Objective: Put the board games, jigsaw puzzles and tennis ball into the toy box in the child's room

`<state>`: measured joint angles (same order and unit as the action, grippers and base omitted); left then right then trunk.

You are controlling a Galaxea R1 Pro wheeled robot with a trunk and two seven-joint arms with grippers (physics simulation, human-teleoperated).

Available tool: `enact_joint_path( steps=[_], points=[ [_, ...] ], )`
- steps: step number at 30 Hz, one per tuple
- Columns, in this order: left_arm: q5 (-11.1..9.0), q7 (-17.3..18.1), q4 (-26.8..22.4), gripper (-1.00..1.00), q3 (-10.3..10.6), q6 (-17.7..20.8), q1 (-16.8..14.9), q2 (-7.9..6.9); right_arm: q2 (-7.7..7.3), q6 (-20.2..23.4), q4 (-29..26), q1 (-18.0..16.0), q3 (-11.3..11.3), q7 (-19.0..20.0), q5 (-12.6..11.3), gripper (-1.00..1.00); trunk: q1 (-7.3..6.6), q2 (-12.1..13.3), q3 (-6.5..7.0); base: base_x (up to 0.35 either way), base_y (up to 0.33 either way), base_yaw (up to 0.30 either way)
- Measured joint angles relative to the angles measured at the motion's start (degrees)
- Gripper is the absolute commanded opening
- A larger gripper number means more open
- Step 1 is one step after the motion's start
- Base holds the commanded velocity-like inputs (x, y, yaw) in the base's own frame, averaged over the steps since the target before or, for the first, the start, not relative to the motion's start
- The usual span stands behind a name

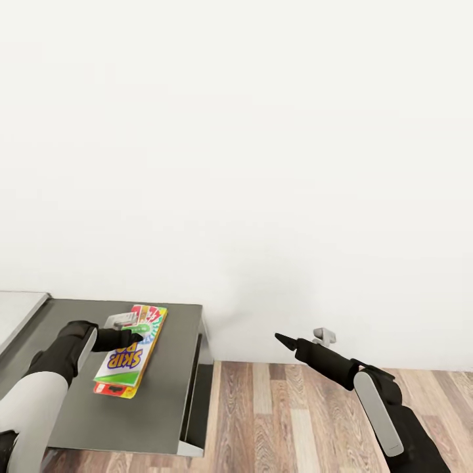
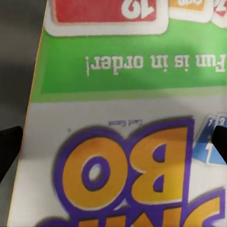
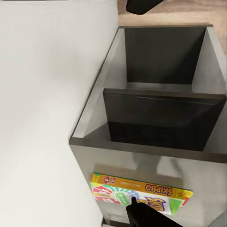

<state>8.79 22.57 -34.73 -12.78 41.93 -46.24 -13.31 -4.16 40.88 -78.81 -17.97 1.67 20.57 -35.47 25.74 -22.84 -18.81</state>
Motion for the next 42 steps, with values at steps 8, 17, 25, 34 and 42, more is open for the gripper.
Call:
enact_joint_path(
  steps=[8,17,25,34,42],
  points=[
    [-0.2,0.1,0.7,1.0,0.1,0.1,0.0,0.08,0.02,0.0,0.1,0.0,0.0,0.0,0.0,1.0,0.01,0.0,0.39,-0.001,-0.007,-0.158],
    [-0.2,0.3,0.7,1.0,0.1,0.1,0.1,0.08,0.03,0.0,0.2,0.0,-0.1,0.0,0.0,1.0,0.01,0.0,0.71,0.0,0.0,-0.084],
    [-0.3,0.5,0.7,1.0,0.1,0.1,0.1,0.09,0.03,0.0,0.2,0.0,-0.1,0.0,0.0,1.0,0.01,0.0,0.72,0.0,0.0,0.0],
    [-0.2,0.9,0.7,1.0,0.2,0.2,0.1,0.09,0.03,0.0,0.2,0.0,-0.1,0.0,0.0,1.0,0.01,0.0,0.72,0.0,0.0,0.0],
    [-0.2,3.8,0.7,1.0,0.3,0.2,0.1,-0.03,0.03,0.0,0.1,0.0,-0.1,0.0,0.0,1.0,0.01,0.0,0.72,0.0,0.0,0.0]
  ],
)
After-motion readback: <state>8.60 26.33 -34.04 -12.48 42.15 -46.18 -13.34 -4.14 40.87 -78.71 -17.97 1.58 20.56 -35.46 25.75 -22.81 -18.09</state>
